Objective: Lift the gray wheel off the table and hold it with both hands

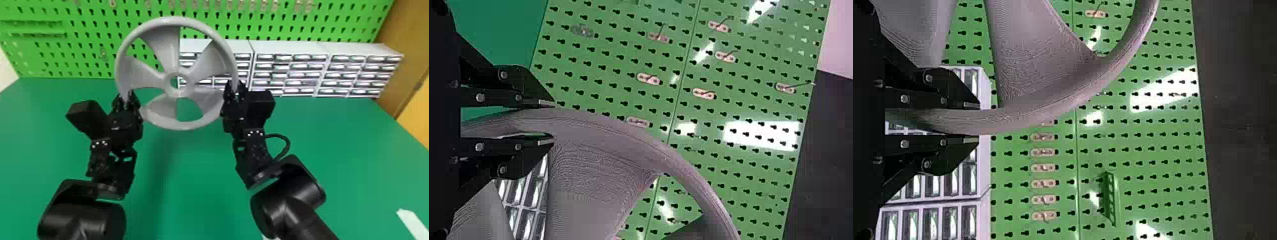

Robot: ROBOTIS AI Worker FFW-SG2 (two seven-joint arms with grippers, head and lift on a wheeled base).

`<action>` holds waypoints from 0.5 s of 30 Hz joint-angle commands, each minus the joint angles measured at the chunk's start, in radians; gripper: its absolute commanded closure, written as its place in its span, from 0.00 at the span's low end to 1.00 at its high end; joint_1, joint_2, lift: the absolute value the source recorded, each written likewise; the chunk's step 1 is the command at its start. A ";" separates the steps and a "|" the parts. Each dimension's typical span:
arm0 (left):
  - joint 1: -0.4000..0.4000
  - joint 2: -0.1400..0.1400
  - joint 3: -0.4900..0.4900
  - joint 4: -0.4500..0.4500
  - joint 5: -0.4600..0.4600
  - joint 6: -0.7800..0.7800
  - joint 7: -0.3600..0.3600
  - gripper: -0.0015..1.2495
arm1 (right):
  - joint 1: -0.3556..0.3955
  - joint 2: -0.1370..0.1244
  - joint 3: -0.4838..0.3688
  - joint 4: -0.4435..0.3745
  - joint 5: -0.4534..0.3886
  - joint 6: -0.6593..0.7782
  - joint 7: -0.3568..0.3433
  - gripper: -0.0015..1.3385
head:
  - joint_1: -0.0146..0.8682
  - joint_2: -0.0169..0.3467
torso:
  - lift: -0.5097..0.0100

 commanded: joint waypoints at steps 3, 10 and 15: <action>0.000 0.001 0.000 0.000 0.002 0.002 0.000 0.77 | 0.000 0.000 -0.002 0.000 0.000 0.000 0.000 0.81 | 0.82 0.09 | 0.79; 0.000 -0.001 0.000 0.000 0.000 0.003 0.000 0.77 | 0.000 0.000 -0.002 0.000 0.002 -0.001 0.000 0.81 | 0.82 0.09 | 0.79; 0.002 0.001 0.002 0.000 -0.003 0.003 0.000 0.77 | 0.000 -0.001 0.004 0.000 0.002 -0.003 0.000 0.81 | 0.82 0.09 | 0.79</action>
